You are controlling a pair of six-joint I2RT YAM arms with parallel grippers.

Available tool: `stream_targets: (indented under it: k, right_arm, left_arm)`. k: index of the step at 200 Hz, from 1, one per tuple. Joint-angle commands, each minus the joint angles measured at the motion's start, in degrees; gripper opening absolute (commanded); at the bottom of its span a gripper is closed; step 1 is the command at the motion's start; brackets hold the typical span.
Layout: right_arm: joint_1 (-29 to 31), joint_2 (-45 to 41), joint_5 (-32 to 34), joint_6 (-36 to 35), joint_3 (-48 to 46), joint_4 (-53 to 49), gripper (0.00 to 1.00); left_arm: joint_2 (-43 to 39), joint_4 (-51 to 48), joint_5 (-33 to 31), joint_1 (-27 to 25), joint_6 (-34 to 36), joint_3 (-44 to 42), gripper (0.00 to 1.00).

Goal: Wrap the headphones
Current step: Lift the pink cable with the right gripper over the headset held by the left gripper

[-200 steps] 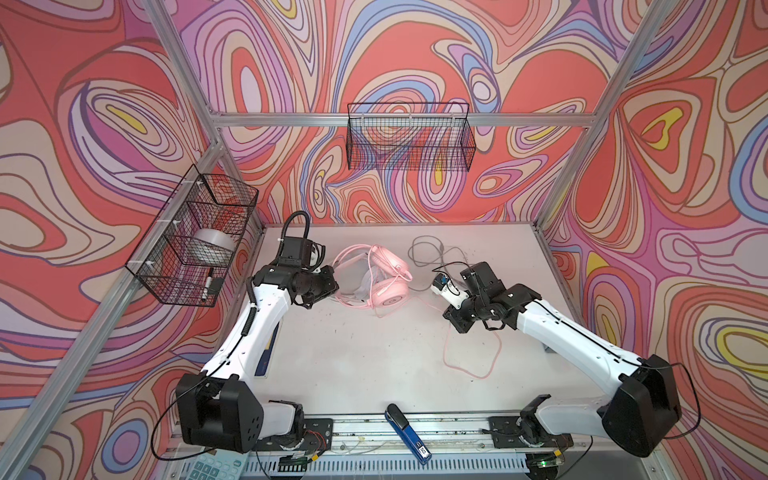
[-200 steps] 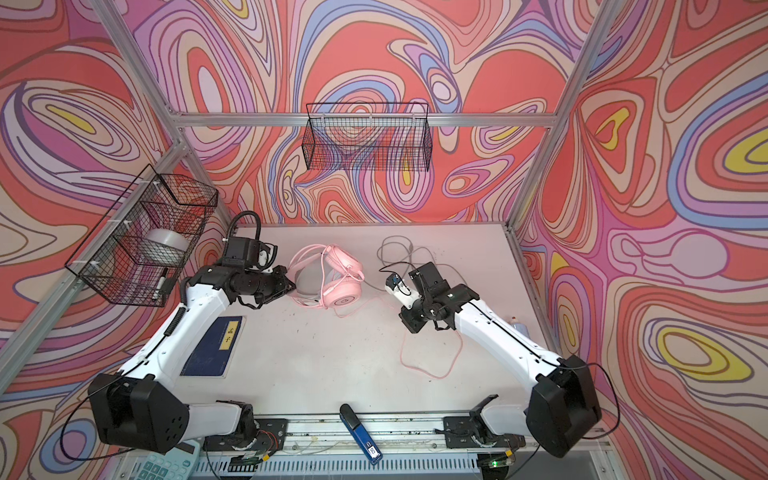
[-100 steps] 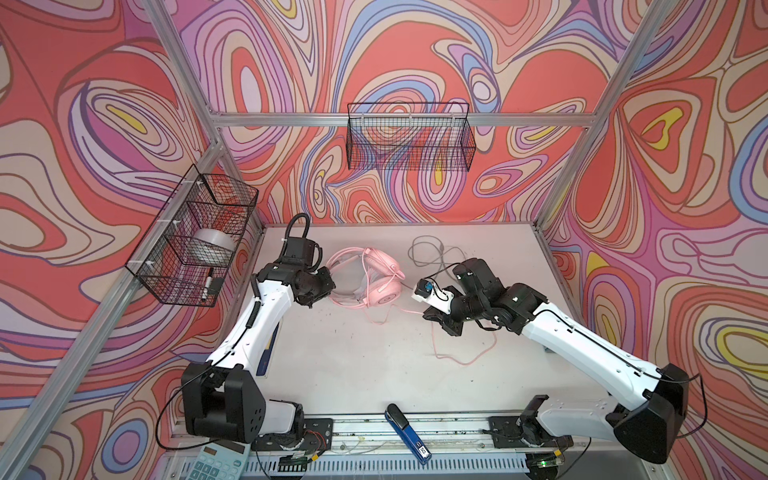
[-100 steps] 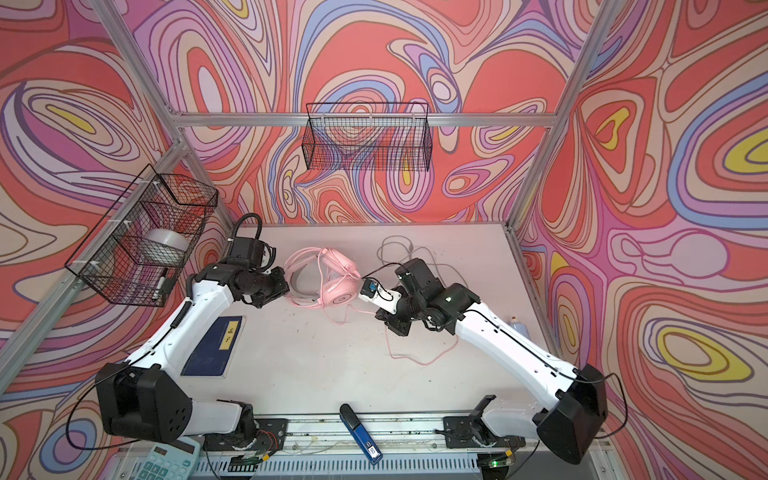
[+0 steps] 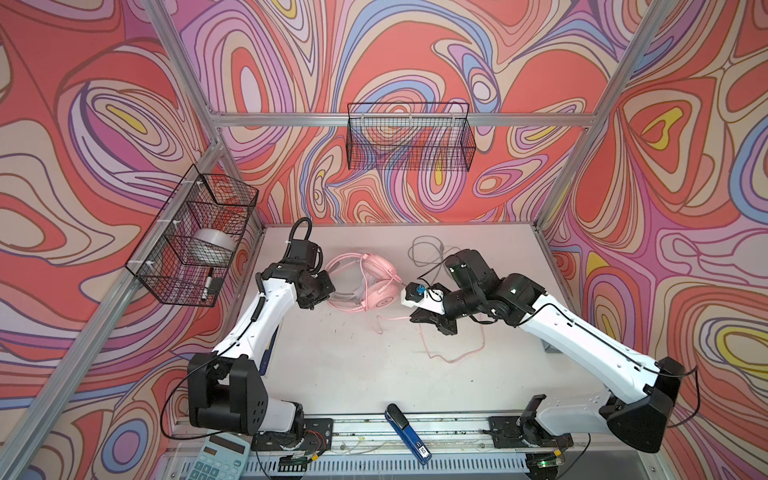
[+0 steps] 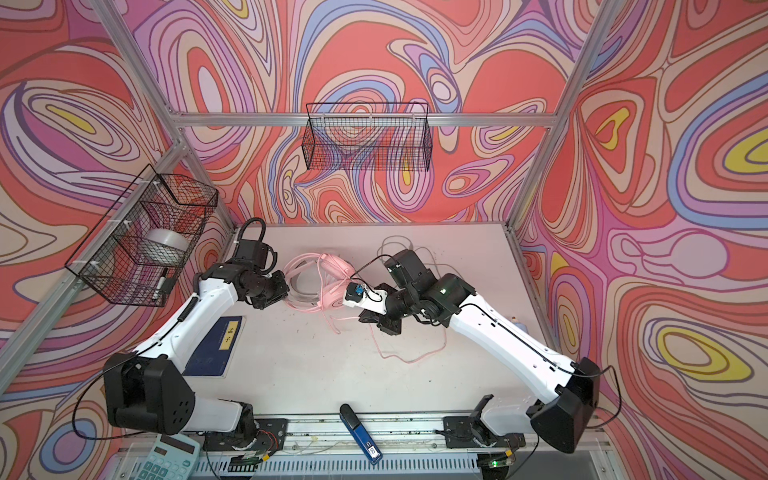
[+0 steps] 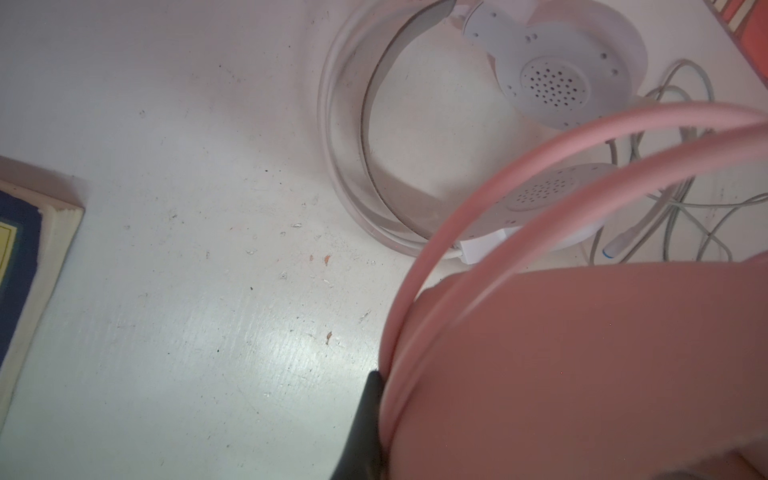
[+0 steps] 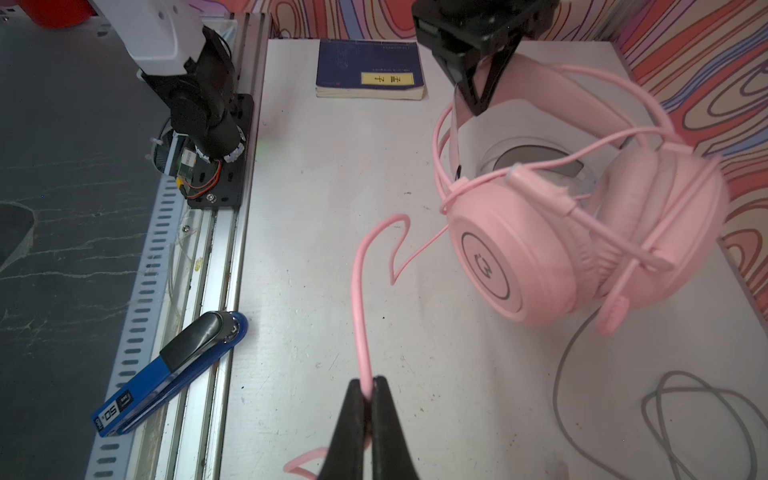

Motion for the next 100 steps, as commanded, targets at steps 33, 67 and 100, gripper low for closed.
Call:
stream_targets:
  k: [33, 67, 100]
  right_arm:
    - [0.43, 6.59, -3.63, -0.79, 10.53, -3.11, 0.00]
    - [0.45, 8.95, -3.41, 1.39, 14.32, -2.31, 0.00]
    - [0.39, 11.71, -0.32, 5.70, 19.90, -2.60, 0.00]
  left_arm:
    - [0.22, -0.75, -1.09, -0.16, 0.67, -0.87, 0.00]
    - [0.78, -0.71, -1.34, -0.31, 1.52, -1.78, 0.00]
    - [0.93, -1.10, -2.37, -0.75, 2.32, -1.91, 0.00]
